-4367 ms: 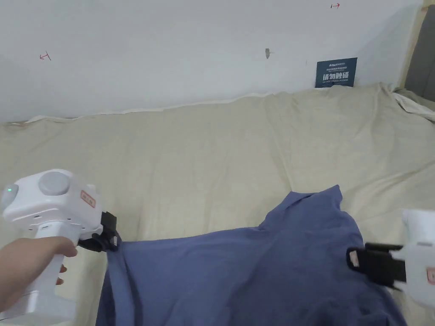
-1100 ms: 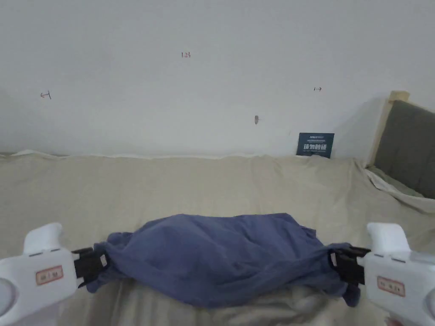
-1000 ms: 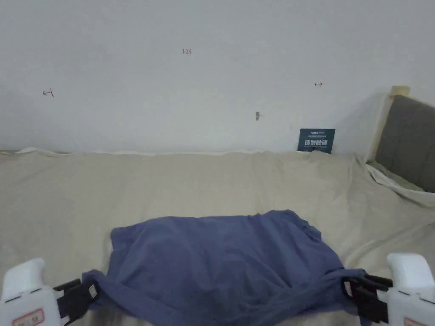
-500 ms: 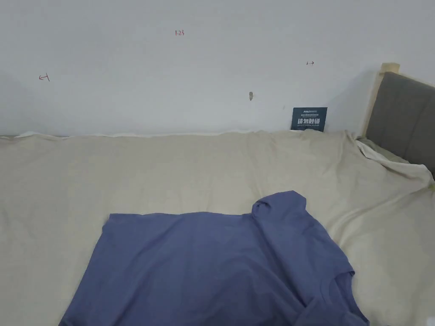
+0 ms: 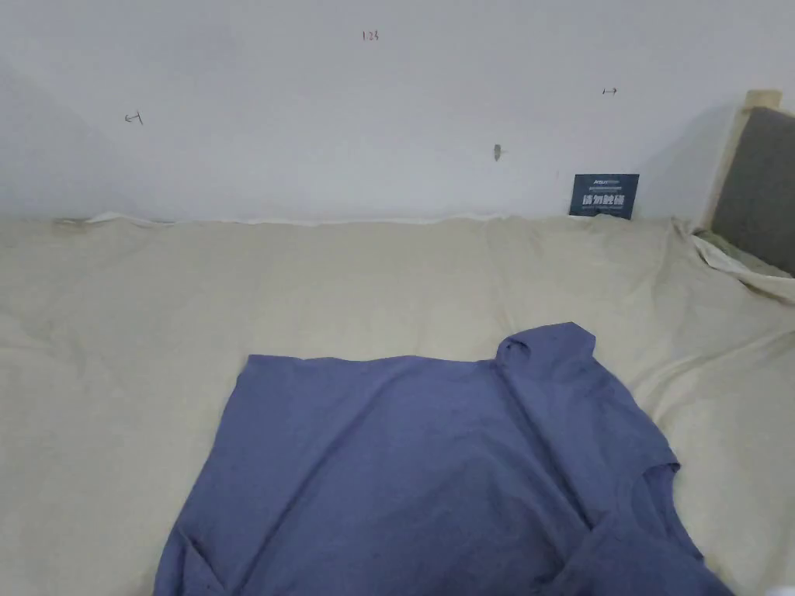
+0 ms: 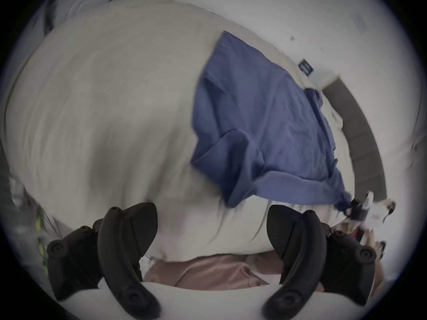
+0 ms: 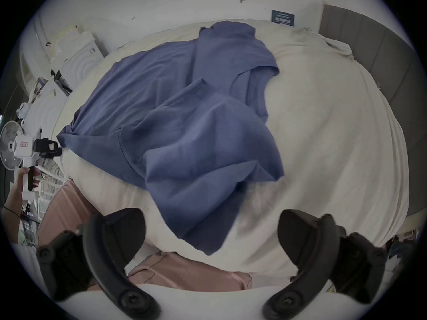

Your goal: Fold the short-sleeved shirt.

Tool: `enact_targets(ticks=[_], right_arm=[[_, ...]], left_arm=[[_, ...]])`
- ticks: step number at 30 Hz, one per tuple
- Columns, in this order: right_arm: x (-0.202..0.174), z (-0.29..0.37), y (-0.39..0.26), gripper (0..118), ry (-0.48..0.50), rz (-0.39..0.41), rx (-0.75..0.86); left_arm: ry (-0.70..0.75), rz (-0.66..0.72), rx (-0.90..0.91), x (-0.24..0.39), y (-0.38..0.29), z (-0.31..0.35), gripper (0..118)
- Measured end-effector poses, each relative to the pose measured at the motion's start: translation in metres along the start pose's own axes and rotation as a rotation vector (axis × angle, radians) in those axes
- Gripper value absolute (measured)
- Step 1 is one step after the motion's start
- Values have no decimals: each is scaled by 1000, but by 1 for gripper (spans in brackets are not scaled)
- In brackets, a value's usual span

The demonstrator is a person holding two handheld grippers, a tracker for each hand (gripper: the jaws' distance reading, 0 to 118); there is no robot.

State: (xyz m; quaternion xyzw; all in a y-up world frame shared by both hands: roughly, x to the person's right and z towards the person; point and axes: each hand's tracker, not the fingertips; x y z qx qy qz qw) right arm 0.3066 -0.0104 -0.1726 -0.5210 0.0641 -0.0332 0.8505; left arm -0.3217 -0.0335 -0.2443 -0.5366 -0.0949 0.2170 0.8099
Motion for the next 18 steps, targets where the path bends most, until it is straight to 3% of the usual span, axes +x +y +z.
enact_targets(ticks=[4,7,10,12,13,14,15,16,18], right_arm=[[4,32,-5,113,-60,-75,94],[-6,70,-2,113,-50,-88,225],[-27,111,8,113,15,-128,405],[-28,127,5,106,89,-174,507],[-29,134,4,89,127,-197,561],[-33,141,1,66,163,-222,613],[-36,146,-2,34,175,-243,662],[-45,149,-4,0,140,-276,718],[-53,154,-10,0,87,-270,777]], left_arm=[[-3,79,101,-11,-5,41,101],[-40,58,225,-11,3,80,101],[-84,-2,395,23,1,127,100],[-88,-36,480,36,-1,146,96],[-99,-58,510,39,-1,151,81],[-110,-74,533,43,-1,154,48],[-117,-82,536,46,-1,154,0],[-94,-80,529,49,-1,155,0],[-113,-78,530,42,3,150,0]])
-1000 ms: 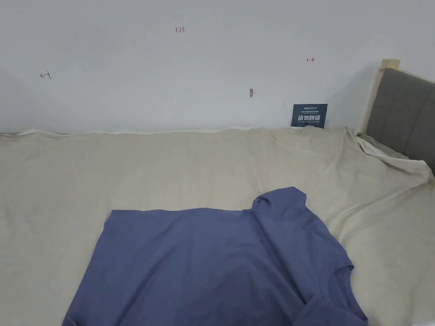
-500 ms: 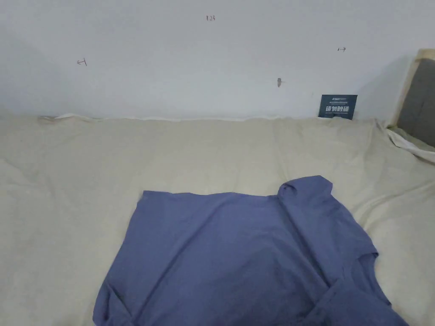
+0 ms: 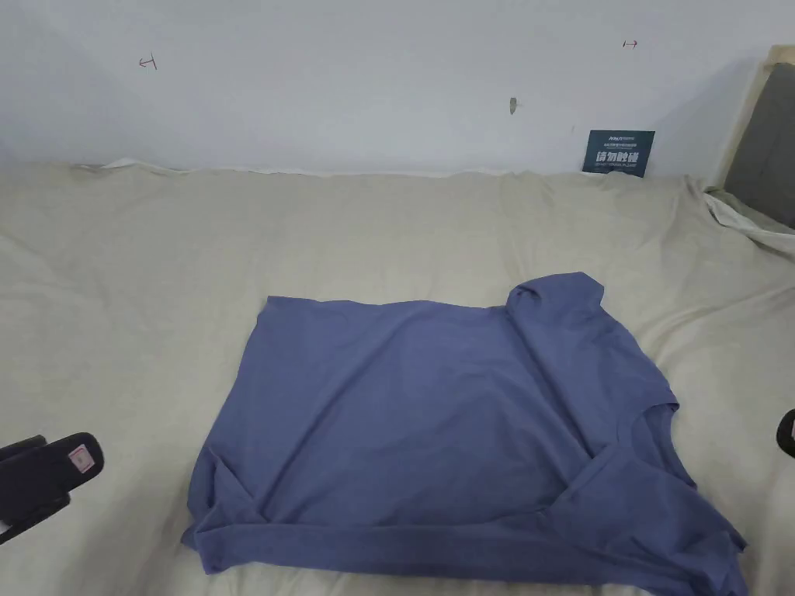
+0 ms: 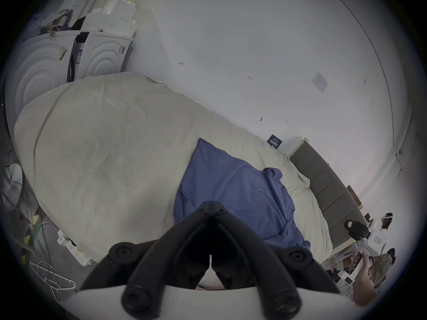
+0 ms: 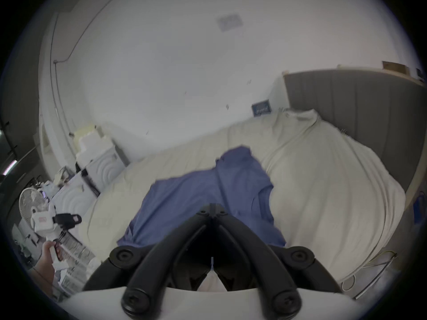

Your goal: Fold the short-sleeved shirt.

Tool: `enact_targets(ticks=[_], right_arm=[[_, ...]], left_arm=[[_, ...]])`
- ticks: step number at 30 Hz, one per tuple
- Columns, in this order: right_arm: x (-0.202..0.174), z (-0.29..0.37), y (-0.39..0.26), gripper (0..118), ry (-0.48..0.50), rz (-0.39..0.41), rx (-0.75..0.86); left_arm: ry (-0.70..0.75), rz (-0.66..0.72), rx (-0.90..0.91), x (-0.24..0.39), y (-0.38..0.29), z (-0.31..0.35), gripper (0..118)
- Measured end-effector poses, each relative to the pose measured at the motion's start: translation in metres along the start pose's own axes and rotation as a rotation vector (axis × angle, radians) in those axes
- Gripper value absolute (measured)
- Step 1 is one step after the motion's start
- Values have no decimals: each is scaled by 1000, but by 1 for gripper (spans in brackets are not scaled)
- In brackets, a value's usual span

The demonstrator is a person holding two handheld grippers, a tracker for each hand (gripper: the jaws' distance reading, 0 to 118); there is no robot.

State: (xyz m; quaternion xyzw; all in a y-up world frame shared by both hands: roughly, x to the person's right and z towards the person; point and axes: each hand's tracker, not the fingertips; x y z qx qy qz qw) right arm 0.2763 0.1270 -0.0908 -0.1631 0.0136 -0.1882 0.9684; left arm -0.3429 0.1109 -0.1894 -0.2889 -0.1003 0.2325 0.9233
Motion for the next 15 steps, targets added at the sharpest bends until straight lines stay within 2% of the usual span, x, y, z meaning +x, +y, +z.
enact_targets(ticks=[2,4,6,7,8,9,10,11,12,15], right_arm=[[0,-3,1,0,83,-3,-26],[-4,-7,-2,0,66,39,-68],[-9,-15,-7,0,57,100,-119],[-10,-20,-11,0,63,117,-144],[-11,-26,-17,0,68,118,-167],[-11,-31,-23,0,75,115,-191],[-14,-37,-28,0,83,107,-217],[-15,-42,-34,0,89,99,-243],[-16,-46,-40,0,96,95,-262],[-13,-54,-53,0,107,85,-303]], left_arm=[[14,-13,-32,1,-1,-6,0],[79,-110,-66,4,-10,-17,0],[180,-262,-170,11,-11,-38,0],[186,-316,-229,17,-18,-52,0],[196,-351,-274,19,-22,-66,5],[199,-365,-304,17,-27,-79,26],[192,-369,-338,14,-32,-90,72],[180,-339,-376,13,-37,-103,93],[186,-299,-439,10,-40,-115,97],[214,-223,-462,2,-50,-135,97]])
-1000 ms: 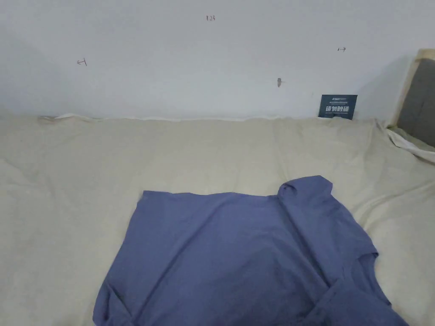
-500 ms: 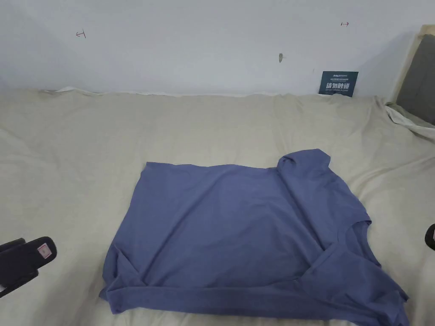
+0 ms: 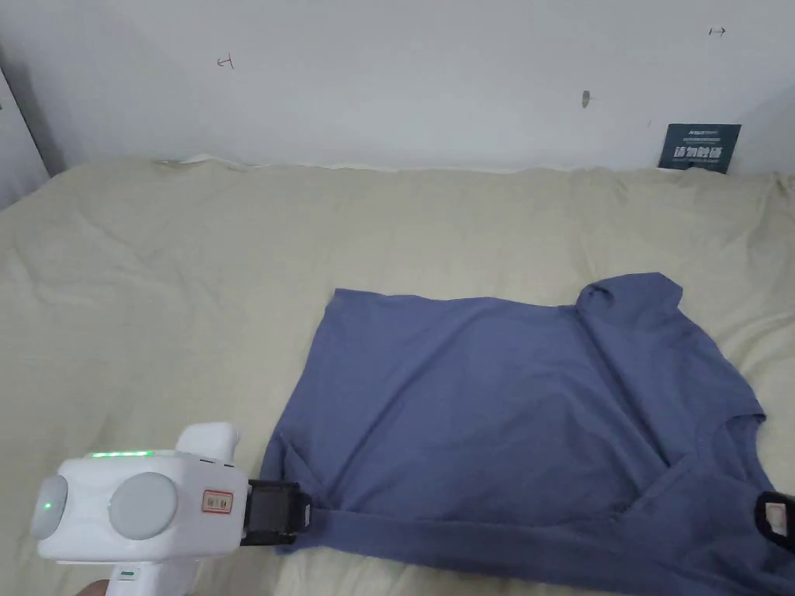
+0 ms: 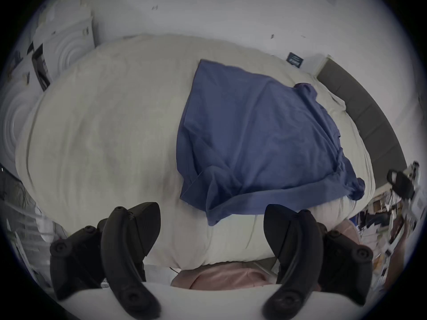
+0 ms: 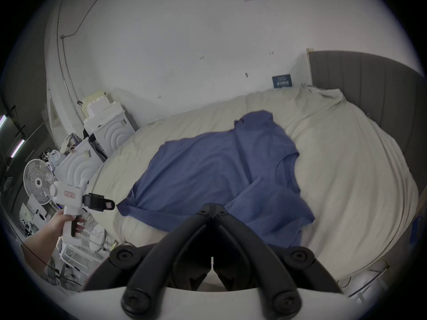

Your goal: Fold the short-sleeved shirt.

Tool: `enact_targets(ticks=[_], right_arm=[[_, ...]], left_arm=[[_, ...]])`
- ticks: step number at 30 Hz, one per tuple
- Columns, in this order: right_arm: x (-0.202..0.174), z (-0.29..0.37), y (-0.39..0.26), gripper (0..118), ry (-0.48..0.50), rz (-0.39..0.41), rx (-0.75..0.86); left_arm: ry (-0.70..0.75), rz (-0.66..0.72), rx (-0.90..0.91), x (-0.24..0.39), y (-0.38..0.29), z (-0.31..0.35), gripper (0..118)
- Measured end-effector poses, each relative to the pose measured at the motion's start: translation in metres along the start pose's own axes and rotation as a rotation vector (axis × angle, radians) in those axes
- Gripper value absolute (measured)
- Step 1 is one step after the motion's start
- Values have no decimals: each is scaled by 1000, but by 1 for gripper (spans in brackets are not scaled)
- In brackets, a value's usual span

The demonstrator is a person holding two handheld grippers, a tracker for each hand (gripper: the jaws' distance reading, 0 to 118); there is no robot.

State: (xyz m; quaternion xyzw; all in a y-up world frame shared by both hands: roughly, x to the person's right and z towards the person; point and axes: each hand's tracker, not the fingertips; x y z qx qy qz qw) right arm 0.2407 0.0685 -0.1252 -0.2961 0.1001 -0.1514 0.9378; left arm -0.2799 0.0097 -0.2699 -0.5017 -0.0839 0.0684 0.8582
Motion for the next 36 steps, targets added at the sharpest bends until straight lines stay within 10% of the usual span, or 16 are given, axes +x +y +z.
enact_targets(ticks=[10,15,25,26,28,36], right_arm=[[6,-12,-11,0,18,-20,-81],[15,-13,-15,0,-4,-39,-96],[78,-35,-10,1,-177,-16,-282],[84,-41,-11,15,-207,-2,-309],[93,-53,-10,95,-214,3,-382],[96,-82,-26,98,-230,63,-454]], left_arm=[[72,63,-120,4,6,-46,89],[32,12,-95,17,1,-33,7],[84,-109,-54,15,16,-27,7],[81,-105,-53,14,18,-27,7],[67,-81,-53,12,20,-27,7],[28,-15,-56,10,21,-20,7]])
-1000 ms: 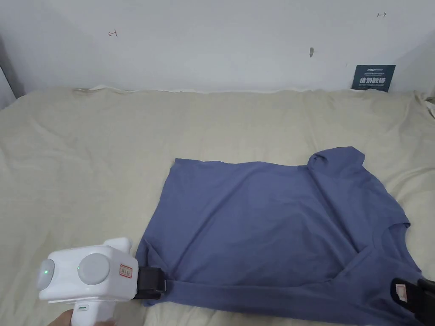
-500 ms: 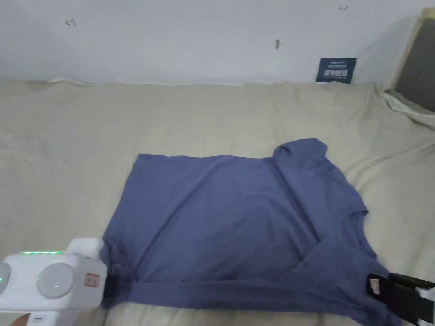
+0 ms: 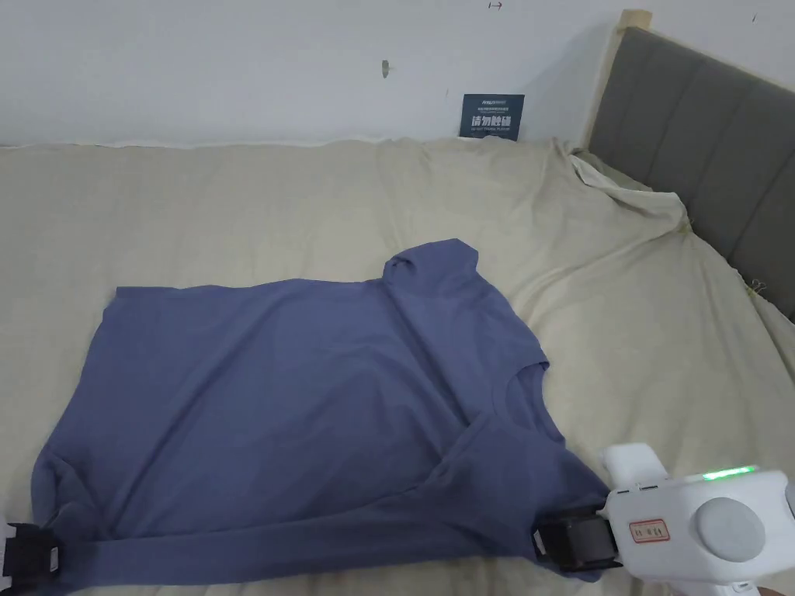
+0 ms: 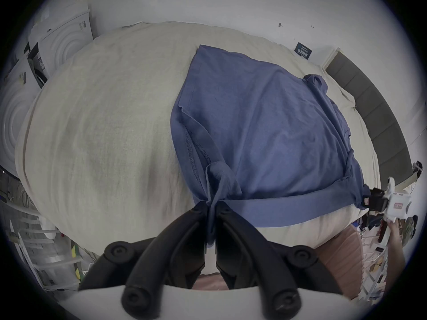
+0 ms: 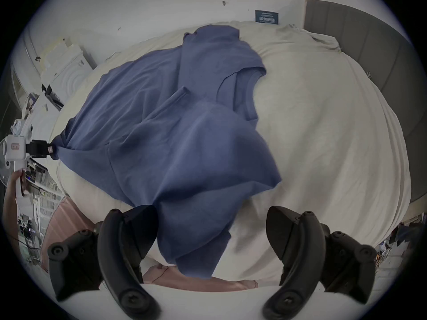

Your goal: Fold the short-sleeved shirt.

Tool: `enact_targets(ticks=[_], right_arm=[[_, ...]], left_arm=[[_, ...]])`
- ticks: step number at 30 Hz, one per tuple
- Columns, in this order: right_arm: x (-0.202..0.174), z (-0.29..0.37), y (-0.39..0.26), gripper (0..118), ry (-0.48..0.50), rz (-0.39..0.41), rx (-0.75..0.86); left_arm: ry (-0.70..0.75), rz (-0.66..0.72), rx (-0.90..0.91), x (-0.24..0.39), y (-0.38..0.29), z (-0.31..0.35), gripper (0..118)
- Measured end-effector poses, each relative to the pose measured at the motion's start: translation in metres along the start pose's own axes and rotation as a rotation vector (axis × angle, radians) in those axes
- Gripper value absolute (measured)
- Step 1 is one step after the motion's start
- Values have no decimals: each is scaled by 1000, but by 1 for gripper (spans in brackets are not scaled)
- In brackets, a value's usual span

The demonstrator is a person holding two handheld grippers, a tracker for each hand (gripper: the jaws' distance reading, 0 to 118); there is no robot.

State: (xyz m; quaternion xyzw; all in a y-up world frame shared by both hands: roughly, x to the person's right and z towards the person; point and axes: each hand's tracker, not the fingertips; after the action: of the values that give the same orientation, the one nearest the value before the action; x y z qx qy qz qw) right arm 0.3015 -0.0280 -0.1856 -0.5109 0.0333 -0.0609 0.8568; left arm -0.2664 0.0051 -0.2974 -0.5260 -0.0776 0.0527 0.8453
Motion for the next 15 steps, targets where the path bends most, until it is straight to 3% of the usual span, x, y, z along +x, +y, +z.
enact_targets(ticks=[1,2,3,4,15], right_arm=[[-2,2,-2,82,4,4,6],[-2,4,-4,47,26,10,18],[-2,6,-7,6,30,13,37],[-4,10,-11,6,-12,23,87],[-13,57,-17,6,72,23,140]], left_arm=[[-7,10,2,0,0,0,7],[-9,9,5,0,-1,0,7],[-10,6,8,0,-1,0,7],[-14,3,9,1,-2,0,7],[-42,32,23,11,-27,34,7]])
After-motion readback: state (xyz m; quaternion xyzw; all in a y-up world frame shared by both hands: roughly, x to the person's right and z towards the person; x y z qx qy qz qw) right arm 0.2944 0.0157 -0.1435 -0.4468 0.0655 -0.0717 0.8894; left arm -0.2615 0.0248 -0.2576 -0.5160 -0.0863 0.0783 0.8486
